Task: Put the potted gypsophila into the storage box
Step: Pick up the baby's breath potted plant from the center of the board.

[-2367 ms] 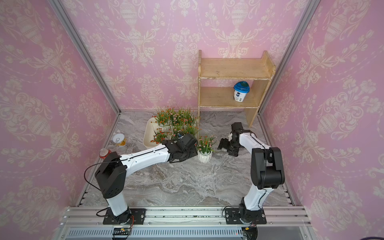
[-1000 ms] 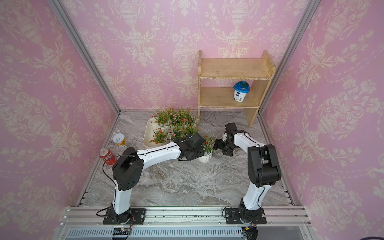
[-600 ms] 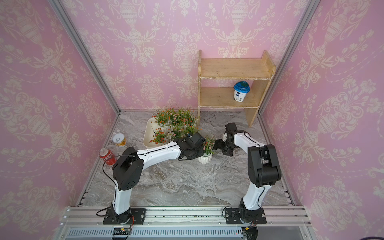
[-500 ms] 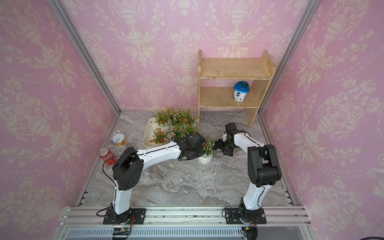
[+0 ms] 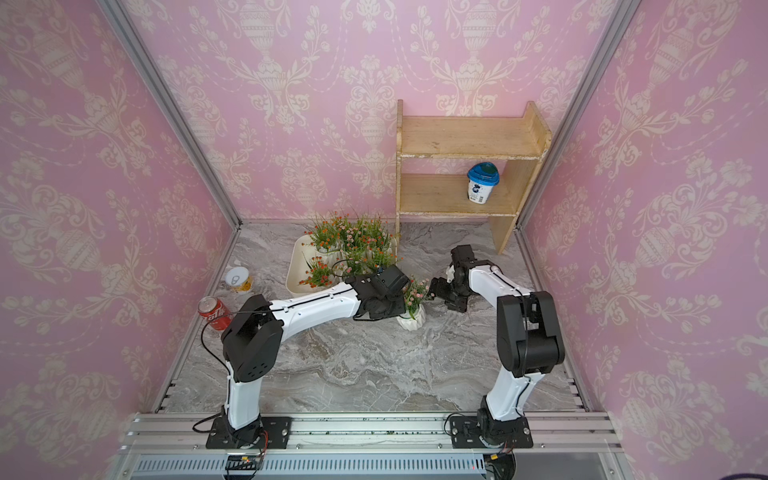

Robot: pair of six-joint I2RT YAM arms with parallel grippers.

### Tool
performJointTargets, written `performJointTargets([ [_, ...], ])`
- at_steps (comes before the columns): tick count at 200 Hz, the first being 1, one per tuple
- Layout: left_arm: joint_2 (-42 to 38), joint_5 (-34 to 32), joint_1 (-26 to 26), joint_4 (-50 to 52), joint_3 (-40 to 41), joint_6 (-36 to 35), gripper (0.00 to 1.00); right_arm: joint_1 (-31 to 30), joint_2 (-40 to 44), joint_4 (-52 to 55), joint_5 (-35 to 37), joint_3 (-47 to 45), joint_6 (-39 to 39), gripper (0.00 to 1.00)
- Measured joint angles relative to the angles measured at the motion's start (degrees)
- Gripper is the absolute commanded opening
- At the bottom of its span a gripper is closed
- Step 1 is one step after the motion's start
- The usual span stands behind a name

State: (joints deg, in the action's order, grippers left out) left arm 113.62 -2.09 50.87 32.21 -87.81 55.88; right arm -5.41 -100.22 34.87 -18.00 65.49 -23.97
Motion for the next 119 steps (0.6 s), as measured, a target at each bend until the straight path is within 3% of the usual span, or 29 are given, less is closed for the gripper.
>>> performJointTargets([
  [71,-3.61,0.26,0.00,10.14,1.05,-5.95,0.00,0.00,2.21,1.55,1.11,-0.74,0.00,0.83],
  [119,-11.98,0.20,-0.02,13.68,7.28,-7.67,0.00,0.02,4.92,2.27,1.55,-2.12,0.00,0.83],
])
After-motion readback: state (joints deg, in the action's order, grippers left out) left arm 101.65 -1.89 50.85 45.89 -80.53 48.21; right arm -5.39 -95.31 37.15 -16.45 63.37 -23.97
